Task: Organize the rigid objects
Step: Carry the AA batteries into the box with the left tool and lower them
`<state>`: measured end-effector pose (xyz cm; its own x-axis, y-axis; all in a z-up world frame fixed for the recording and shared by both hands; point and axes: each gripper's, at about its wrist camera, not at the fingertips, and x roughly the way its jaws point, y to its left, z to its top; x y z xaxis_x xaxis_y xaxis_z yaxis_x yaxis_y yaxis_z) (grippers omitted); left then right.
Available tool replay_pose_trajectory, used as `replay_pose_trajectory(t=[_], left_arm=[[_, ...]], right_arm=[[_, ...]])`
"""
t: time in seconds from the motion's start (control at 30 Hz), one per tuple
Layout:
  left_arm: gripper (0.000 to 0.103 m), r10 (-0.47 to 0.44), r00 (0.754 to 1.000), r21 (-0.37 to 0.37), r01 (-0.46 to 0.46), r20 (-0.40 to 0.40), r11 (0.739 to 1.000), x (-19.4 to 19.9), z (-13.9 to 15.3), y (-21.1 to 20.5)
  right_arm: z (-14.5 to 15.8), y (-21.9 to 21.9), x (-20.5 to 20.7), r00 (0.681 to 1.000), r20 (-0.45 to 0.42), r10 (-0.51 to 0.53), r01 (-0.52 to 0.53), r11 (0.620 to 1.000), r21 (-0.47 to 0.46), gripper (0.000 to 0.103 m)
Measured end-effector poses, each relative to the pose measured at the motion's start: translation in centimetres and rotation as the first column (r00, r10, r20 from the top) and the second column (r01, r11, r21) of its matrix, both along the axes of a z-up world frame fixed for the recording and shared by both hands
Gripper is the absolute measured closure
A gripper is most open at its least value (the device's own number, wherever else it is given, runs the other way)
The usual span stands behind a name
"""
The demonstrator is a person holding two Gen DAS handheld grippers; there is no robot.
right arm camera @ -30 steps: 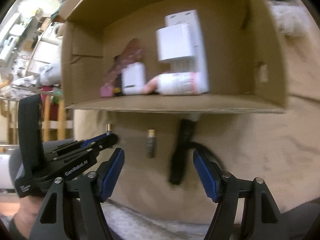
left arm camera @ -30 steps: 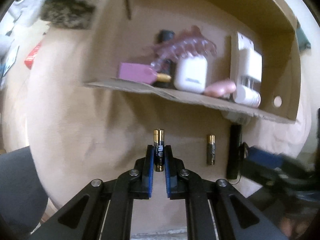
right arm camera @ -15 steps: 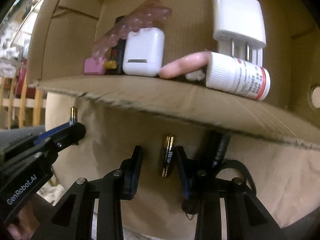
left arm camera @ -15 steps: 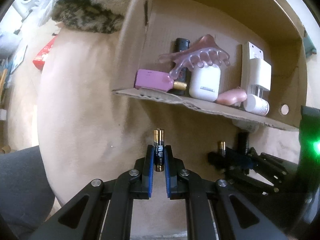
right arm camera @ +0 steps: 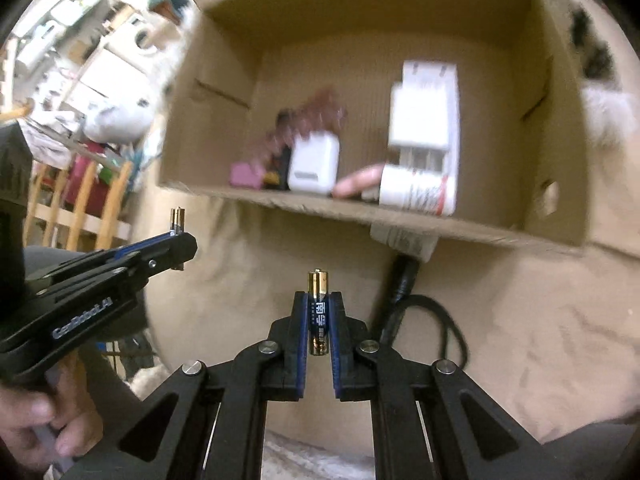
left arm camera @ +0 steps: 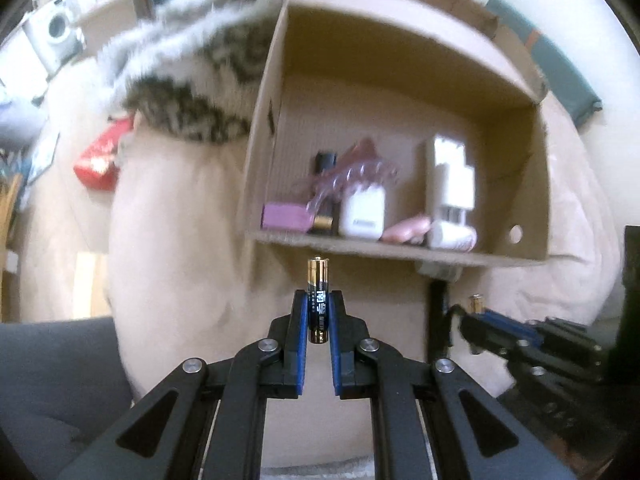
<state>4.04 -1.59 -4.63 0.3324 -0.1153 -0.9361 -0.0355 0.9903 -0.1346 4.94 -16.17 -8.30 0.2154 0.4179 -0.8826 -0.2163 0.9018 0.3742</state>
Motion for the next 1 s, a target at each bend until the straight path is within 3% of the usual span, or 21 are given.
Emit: replay_pose_trajectory(t=[0.3, 0.63, 0.87, 1.0], left_arm=[[0.094, -0.024, 0.994, 0.019, 0.022, 0.107, 1.000, 2.4, 4.3, 0.4], [0.094, -0.050, 0.984, 0.062, 0.040, 0.168, 0.997, 7.8, 5.2, -0.7], [0.094, -0.103, 0.974, 0.054, 0.094, 0.199, 0.994, 10.5, 2.9, -2.3], [0.094, -0.104, 0.979, 0.059, 0.095, 0.176, 0.994, 10.9, 1.3, -2.4]], right_arm=[[5.6, -2.9, 1.3, 0.983, 0.173, -0.062, 0.051, 0.996, 0.067, 0.092], [8.1, -4.3, 7.4, 0.961, 0.261, -0.087, 0.071, 0.995, 0.071, 0.092], [6.0, -3.8, 11.2, 0.965, 0.241, -0.101, 0.081, 0.993, 0.091, 0.092], [3.1, -3.9, 11.8, 0.982, 0.161, -0.102, 0.089, 0.992, 0.088, 0.092]])
